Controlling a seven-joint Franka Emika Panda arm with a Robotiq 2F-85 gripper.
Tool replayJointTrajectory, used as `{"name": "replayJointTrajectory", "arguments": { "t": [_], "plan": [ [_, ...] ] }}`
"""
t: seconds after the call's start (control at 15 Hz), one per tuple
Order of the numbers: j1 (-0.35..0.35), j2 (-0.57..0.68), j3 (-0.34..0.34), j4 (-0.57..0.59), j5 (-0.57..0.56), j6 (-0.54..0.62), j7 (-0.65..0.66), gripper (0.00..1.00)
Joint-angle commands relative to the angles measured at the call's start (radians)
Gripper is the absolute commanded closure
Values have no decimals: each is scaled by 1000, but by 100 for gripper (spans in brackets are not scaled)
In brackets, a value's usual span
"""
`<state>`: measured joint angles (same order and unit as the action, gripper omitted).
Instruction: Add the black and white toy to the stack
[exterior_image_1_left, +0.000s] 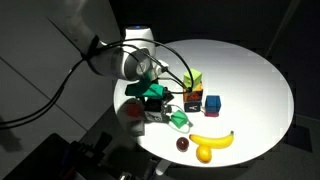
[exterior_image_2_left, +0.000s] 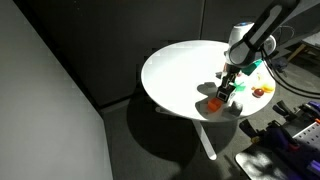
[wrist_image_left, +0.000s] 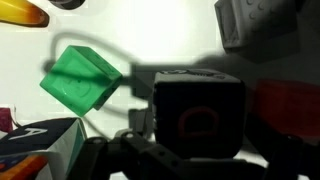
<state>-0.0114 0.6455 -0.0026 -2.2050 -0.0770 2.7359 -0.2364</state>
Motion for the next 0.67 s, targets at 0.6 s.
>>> {"name": "replayJointTrajectory", "arguments": {
  "t": [0.6],
  "plan": [
    [-8, 43, 9, 29, -17, 3, 18, 0]
  ]
}}
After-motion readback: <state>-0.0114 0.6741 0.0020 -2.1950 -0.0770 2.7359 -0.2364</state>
